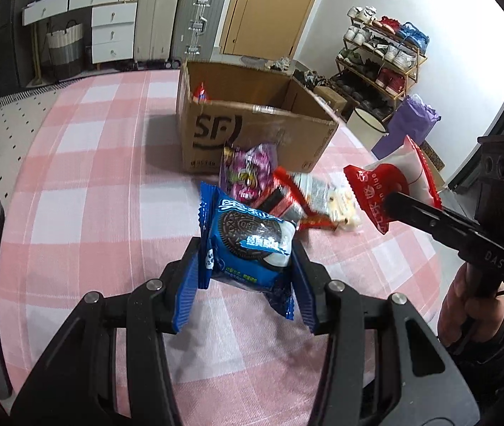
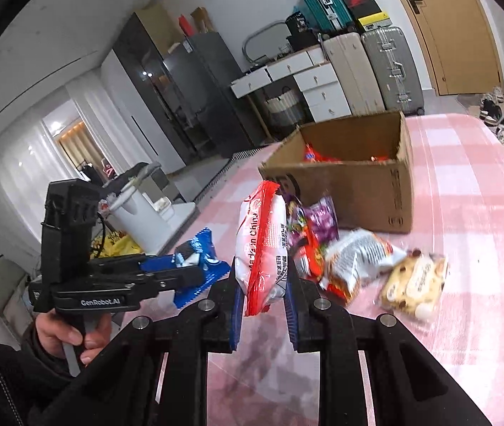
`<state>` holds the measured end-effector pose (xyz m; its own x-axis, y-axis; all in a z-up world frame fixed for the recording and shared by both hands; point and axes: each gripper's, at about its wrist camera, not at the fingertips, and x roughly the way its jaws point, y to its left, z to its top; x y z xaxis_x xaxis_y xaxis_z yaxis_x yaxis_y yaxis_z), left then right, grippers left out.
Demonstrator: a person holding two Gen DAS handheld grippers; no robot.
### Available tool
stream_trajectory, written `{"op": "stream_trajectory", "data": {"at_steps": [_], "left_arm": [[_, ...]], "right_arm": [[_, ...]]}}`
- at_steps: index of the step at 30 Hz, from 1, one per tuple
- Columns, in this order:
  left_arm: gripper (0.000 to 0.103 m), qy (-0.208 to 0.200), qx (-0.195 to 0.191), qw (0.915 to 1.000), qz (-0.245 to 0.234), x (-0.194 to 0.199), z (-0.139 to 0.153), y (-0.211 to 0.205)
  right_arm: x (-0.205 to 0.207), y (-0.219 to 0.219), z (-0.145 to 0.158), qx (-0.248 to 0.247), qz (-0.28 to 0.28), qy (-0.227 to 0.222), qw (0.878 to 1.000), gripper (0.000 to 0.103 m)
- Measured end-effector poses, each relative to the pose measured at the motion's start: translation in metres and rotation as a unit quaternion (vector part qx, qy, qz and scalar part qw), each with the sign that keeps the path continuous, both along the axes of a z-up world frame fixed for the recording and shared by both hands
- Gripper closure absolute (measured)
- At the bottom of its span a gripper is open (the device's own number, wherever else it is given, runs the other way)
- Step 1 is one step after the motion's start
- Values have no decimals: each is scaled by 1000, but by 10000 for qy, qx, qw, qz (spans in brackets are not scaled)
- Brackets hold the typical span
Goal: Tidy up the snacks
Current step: 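Carry both packets over the box and open both tools to drop them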
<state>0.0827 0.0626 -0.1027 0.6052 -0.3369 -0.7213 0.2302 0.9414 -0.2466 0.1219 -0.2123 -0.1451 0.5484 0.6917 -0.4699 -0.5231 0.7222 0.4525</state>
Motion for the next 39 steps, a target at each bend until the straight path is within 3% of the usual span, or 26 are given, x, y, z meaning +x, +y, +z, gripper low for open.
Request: {"op": "stream_trajectory", "data": {"at_steps": [13,20,39], "left_arm": [[58,-305,13,9995,-19,21,45,0],[58,-330,-44,9994,17,48,63,0],[58,-702,-26,9975,12,133,146,-22]], "right_arm": [[24,-2,56,144,59,-512,9986,83],[49,-4,76,111,-42,-560,9984,83],[122,3,119,-41,-91,-640,9979,83]]}}
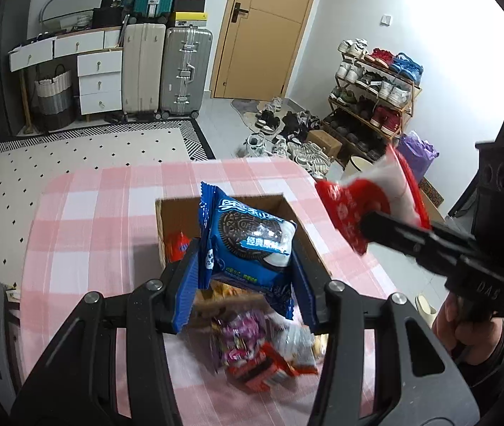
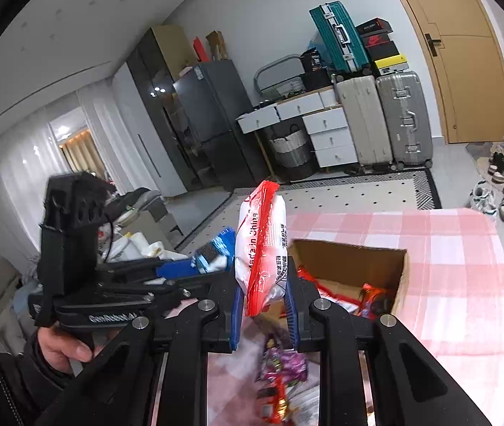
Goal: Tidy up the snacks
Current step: 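Carry both packets over the box and open both tools to drop them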
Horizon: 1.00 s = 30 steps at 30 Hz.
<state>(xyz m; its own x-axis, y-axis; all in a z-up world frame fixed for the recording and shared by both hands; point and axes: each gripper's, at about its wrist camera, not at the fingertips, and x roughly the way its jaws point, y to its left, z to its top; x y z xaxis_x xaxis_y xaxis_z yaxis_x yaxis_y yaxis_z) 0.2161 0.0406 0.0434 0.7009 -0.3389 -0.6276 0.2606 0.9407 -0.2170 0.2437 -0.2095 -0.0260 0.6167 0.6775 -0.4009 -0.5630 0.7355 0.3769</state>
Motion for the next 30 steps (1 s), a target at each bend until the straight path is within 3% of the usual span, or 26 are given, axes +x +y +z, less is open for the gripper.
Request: {"op": "stream_trajectory", "data": {"at_steps": [9,30], "left_arm": [[58,111,-159,9998,-22,57,8,0],[58,674,-234,9975,15,130,-74,-5]], "right_arm": [[37,1,-7,-94,-81,142,9998,83],[99,16,-63,-468,-180,661,9966,83]]}}
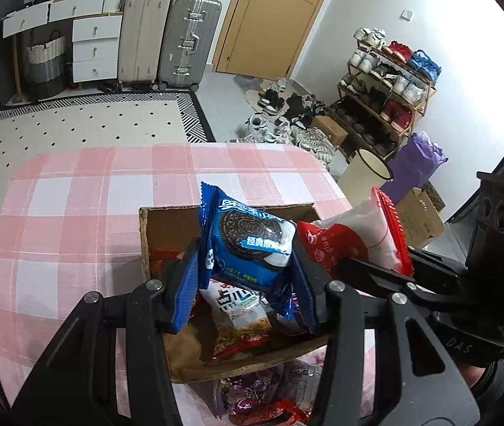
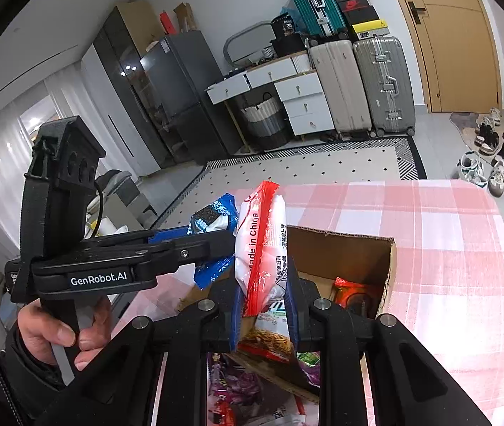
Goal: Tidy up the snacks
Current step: 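Carry both packets over the box and open both tools to drop them, then move both open tools back toward the remaining snacks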
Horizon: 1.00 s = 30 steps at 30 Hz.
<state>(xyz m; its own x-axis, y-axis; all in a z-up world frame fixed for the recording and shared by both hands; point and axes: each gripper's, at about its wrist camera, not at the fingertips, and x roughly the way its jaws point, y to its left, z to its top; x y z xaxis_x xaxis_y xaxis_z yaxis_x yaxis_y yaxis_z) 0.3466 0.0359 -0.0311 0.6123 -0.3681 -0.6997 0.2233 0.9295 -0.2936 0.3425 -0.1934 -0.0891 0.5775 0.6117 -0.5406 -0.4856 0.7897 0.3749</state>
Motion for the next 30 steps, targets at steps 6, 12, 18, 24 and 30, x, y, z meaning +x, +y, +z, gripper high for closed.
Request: {"op": "stream_trajectory", "data": {"at_steps": [6,12,18,24,30], "left_arm": [[56,129,-22,9999,52,8,-11,2],[25,169,264,9995,92,8,-18,-6],[24,116,270,9995,97,-3,-14,-5],[24,24,305,9995,125,-19,-4,-3],[24,-63,237,9997,90,-41,6,-2]], "right_arm": [[8,1,-9,-69,-27,48,10000,82],[6,0,-13,-239,-101,-46,9997,37],[2,-7,-9,-238,-266,-170,9992,35],[-11,-15,1,-173,-342,-286,9989,29],[-32,-19,18,-256,-308,-491,9980,25]]}}
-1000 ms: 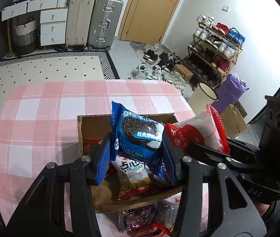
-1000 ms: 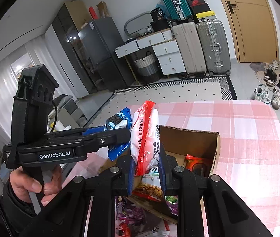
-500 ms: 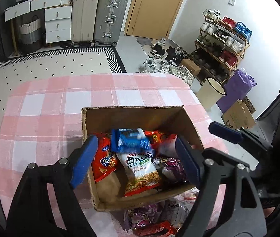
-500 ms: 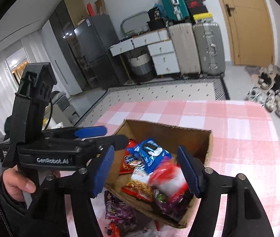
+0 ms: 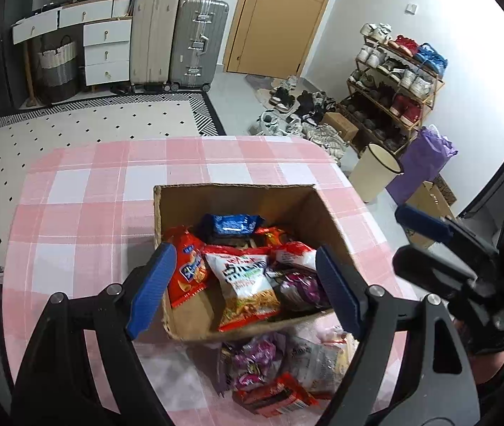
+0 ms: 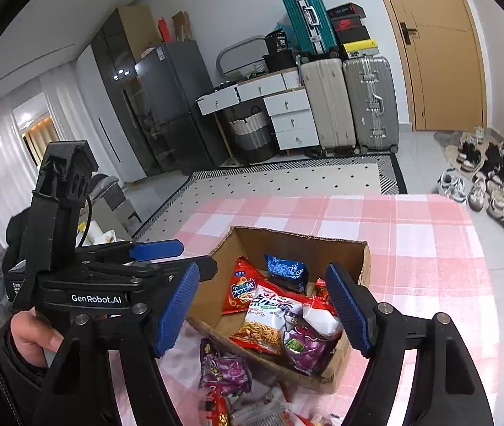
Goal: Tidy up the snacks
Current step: 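Move both open tools back toward the remaining snacks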
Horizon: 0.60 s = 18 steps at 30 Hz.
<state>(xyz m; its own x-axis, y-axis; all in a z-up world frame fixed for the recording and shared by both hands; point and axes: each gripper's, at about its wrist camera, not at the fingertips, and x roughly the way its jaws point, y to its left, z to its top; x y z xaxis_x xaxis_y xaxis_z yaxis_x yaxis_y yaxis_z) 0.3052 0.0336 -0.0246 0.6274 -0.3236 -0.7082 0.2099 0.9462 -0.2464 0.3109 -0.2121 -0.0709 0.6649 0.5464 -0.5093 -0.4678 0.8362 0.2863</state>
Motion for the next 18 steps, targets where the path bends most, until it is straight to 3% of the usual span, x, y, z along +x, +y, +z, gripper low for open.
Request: {"op": "stream_trajectory", "data": {"at_steps": [10,12,15,18], "left_arm": [[18,-442,-57,9988,187,-56,25,1],[16,-534,-41,9984,192,-68,31,1],[3,-718,13,9971,241,-87,38,0],[1,-880,57,9958,248,-107,44,-2]], "right_arm": [[-57,-5,32,-101,-51,-652,9978,15],[-69,-6,35,-114,-63,-730,9972,14],[-88,-10,40,-115,-122,-858,9962,10],[-105,-16,41,-93,-192,-917,9956,7]]}}
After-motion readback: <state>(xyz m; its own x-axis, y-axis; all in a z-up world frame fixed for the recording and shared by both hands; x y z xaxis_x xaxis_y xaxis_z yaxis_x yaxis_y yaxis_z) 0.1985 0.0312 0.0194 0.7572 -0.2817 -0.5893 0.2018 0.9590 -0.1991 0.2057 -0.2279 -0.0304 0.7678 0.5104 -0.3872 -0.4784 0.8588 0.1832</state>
